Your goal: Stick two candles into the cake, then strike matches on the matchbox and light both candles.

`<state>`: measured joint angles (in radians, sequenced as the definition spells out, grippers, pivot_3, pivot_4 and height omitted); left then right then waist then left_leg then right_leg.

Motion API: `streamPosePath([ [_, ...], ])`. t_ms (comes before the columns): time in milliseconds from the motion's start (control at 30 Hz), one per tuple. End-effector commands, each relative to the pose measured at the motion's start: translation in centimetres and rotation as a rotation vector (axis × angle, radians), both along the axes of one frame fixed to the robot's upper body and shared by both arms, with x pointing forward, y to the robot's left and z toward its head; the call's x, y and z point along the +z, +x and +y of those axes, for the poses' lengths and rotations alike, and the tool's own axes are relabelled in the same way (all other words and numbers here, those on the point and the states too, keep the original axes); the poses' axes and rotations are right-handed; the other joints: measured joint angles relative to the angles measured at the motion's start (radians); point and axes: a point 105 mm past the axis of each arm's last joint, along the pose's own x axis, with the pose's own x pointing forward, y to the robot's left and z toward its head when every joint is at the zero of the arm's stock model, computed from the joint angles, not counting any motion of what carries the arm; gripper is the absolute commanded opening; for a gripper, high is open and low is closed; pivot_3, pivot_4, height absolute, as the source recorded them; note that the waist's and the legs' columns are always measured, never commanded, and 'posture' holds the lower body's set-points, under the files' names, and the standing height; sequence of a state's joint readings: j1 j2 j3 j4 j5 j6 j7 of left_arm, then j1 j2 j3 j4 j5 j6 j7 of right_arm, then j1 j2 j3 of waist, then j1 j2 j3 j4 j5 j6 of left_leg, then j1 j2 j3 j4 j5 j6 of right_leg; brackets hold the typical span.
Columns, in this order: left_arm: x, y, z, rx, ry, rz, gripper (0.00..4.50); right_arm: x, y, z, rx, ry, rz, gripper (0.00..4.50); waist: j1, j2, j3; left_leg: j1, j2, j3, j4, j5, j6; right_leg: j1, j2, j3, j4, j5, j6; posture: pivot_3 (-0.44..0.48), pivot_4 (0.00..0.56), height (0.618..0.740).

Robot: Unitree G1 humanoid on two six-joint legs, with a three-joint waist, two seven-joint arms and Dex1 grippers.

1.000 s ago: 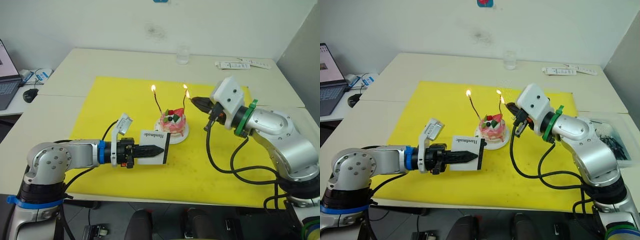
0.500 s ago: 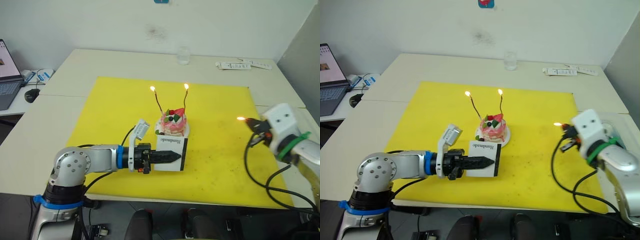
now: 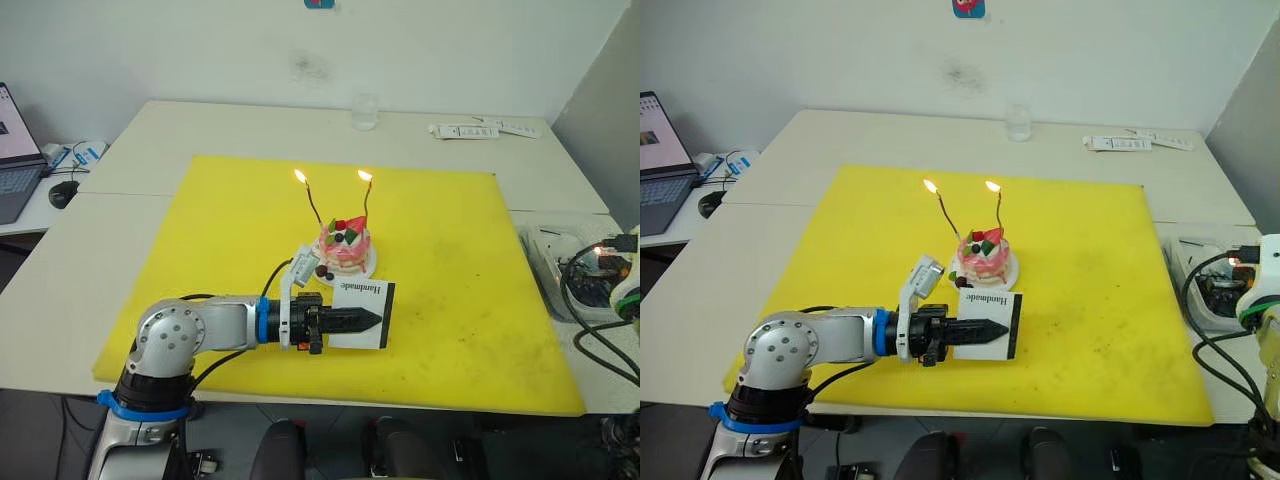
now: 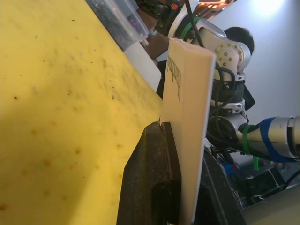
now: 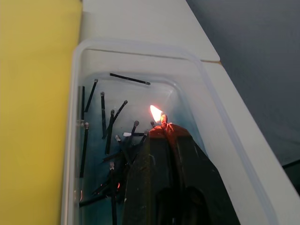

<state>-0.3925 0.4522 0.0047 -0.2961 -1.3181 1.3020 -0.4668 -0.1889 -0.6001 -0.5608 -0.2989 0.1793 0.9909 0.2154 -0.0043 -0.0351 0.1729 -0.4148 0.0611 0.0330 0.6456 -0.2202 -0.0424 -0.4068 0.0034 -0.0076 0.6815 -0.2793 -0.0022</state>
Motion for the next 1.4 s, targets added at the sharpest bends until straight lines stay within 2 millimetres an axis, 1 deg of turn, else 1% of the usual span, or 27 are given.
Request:
streamPosePath([
  [33,-0.1,0.2,-0.1,0.026,0.006,-0.021,0.00,1.4,0.1,-0.8,-0.043,-0.010,-0.063,1.26,0.000,0.000,0.000,0.000,0.000,0.000,0.000,0.000,0.000,0.000,0.000,0.000,0.000,0.000,0.000,0.000,0.150,0.740],
  [133,-0.6,0.5,0.0,0.048,0.032,-0.026,0.00,2.5,0.1,-0.8,-0.053,-0.015,-0.130,2.41,0.001,0.000,0.000,0.000,0.000,0.000,0.000,0.000,0.000,0.000,0.000,0.000,-0.001,0.000,0.000,0.000,0.150,0.740],
  [167,-0.7,0.5,0.1,0.054,0.036,-0.025,0.00,2.9,0.0,-0.9,-0.052,-0.029,-0.148,2.86,0.001,0.001,0.000,0.000,0.000,0.000,0.000,0.000,0.000,0.000,0.000,0.000,-0.001,0.000,0.000,0.000,0.150,0.740],
  [233,-0.8,0.5,0.0,0.054,0.042,-0.024,0.00,3.7,-0.2,-0.7,-0.044,-0.051,-0.177,3.50,0.001,0.001,0.000,0.000,0.000,0.000,0.000,0.000,0.000,0.000,0.000,0.000,-0.001,0.000,0.000,0.000,0.150,0.740],
  [267,-1.0,0.7,0.0,0.062,0.051,-0.021,0.00,4.6,-0.3,-0.4,-0.020,-0.076,-0.207,3.95,0.001,0.001,0.000,0.000,0.000,0.000,0.000,0.000,0.000,0.000,0.000,0.000,0.000,0.000,0.000,0.000,0.150,0.740],
  [300,-1.1,0.8,0.0,0.069,0.059,-0.018,0.00,5.1,-0.4,-0.1,-0.002,-0.092,-0.226,4.23,0.001,0.001,0.000,0.000,0.000,0.000,0.000,0.000,0.000,0.000,0.000,0.000,0.000,0.000,0.000,0.000,0.150,0.740],
  [333,-1.5,0.8,-0.1,0.072,0.080,-0.005,0.00,6.2,-0.4,1.3,0.087,-0.112,-0.256,4.47,0.001,0.002,0.000,0.000,0.000,0.000,0.000,0.000,0.000,0.000,0.000,0.000,0.000,0.000,0.000,0.000,0.150,0.740],
  [400,-2.0,0.8,-0.1,0.068,0.112,0.013,0.00,7.6,-0.7,4.5,0.289,-0.161,-0.268,4.47,0.000,0.004,-0.001,0.000,0.000,0.000,0.000,0.000,0.000,0.000,0.000,0.000,0.000,0.000,0.000,0.000,0.150,0.740],
  [467,-2.5,1.0,0.1,0.075,0.156,0.030,0.00,7.9,-1.4,8.0,0.519,-0.203,-0.240,4.47,-0.001,0.004,-0.001,0.000,0.000,0.000,0.000,0.000,0.000,0.000,0.001,0.000,0.000,0.000,0.000,0.000,0.150,0.740],
  [533,-3.0,1.2,0.3,0.085,0.191,0.050,0.00,7.5,-2.7,11.9,0.787,-0.198,-0.175,4.47,0.000,0.004,-0.001,0.000,0.001,-0.001,0.000,0.000,0.000,0.000,0.002,-0.001,-0.001,0.000,0.000,0.000,0.150,0.740],
  [600,-3.3,1.3,0.3,0.082,0.220,0.065,0.00,6.6,-4.2,14.7,0.995,-0.183,-0.082,4.47,0.000,0.004,-0.001,0.000,0.001,-0.001,0.000,0.000,0.000,0.000,0.002,-0.002,-0.001,0.000,0.000,0.000,0.150,0.740],
  [700,-3.6,1.0,0.3,0.058,0.260,0.080,0.00,5.2,-6.3,17.3,1.214,-0.150,0.055,4.47,-0.001,0.003,0.000,0.000,0.001,-0.002,0.000,0.000,0.000,0.001,0.003,-0.002,0.000,0.000,0.000,0.000,0.150,0.740],
  [800,-3.9,1.0,0.5,0.048,0.315,0.063,0.00,4.5,-7.3,19.0,1.341,-0.124,0.127,4.47,0.000,0.003,0.000,0.000,0.001,-0.002,0.001,0.000,0.000,0.002,0.003,0.000,0.000,0.000,0.000,0.000,0.150,0.740],
  [833,-3.9,1.1,0.6,0.047,0.328,0.056,0.58,4.3,-7.5,19.5,1.368,-0.113,0.138,4.50,-0.001,0.003,0.000,0.000,0.000,-0.002,0.001,0.000,0.000,0.002,0.003,0.000,-0.001,0.000,0.000,0.000,0.150,0.740],
  [867,-3.9,1.1,0.6,0.045,0.339,0.048,0.77,4.1,-7.6,19.9,1.390,-0.107,0.143,4.50,-0.001,0.002,0.000,0.000,0.000,-0.002,0.001,0.000,0.000,0.002,0.003,0.000,-0.001,0.000,0.000,0.000,0.150,0.740],
  [900,-3.8,1.1,0.7,0.042,0.345,0.043,1.07,4.1,-7.6,20.1,1.402,-0.099,0.144,4.50,-0.001,0.002,0.000,0.000,0.000,-0.002,0.001,0.000,0.000,0.002,0.003,0.000,-0.001,0.000,0.000,0.000,0.150,0.740],
  [967,-3.7,1.2,1.0,0.036,0.359,0.037,1.70,3.9,-7.6,20.6,1.415,-0.091,0.142,4.50,0.000,0.002,0.000,0.000,0.000,-0.003,0.001,0.000,0.000,0.002,0.003,0.000,-0.001,0.000,0.000,0.000,0.150,0.740],
  [1000,-3.7,1.2,1.1,0.035,0.367,0.034,2.08,3.9,-7.5,20.7,1.417,-0.089,0.141,4.50,0.001,0.002,0.000,0.000,0.000,-0.003,0.001,0.000,0.000,0.002,0.003,0.000,-0.001,0.000,0.000,0.000,0.150,0.740],
  [1233,-2.8,1.5,1.8,0.019,0.389,0.004,4.24,3.4,-7.7,21.5,1.437,-0.082,0.151,4.50,0.002,0.001,0.001,0.000,0.000,-0.003,0.000,0.000,0.000,0.001,0.003,0.000,-0.001,0.000,0.000,0.000,0.150,0.740],
  [1267,-2.7,1.5,1.9,0.016,0.396,-0.005,4.49,3.3,-7.7,21.6,1.441,-0.087,0.154,4.50,0.001,0.001,0.001,0.000,0.000,-0.003,0.000,0.000,0.000,0.001,0.003,0.000,-0.001,0.000,0.000,0.000,0.150,0.740],
  [1400,-1.9,1.5,2.8,0.019,0.441,-0.060,4.49,3.4,-7.8,21.8,1.447,-0.100,0.157,4.50,0.000,0.001,0.001,0.000,0.001,-0.004,0.000,0.000,0.000,0.001,0.003,0.000,-0.001,0.000,0.000,0.000,0.150,0.740],
])
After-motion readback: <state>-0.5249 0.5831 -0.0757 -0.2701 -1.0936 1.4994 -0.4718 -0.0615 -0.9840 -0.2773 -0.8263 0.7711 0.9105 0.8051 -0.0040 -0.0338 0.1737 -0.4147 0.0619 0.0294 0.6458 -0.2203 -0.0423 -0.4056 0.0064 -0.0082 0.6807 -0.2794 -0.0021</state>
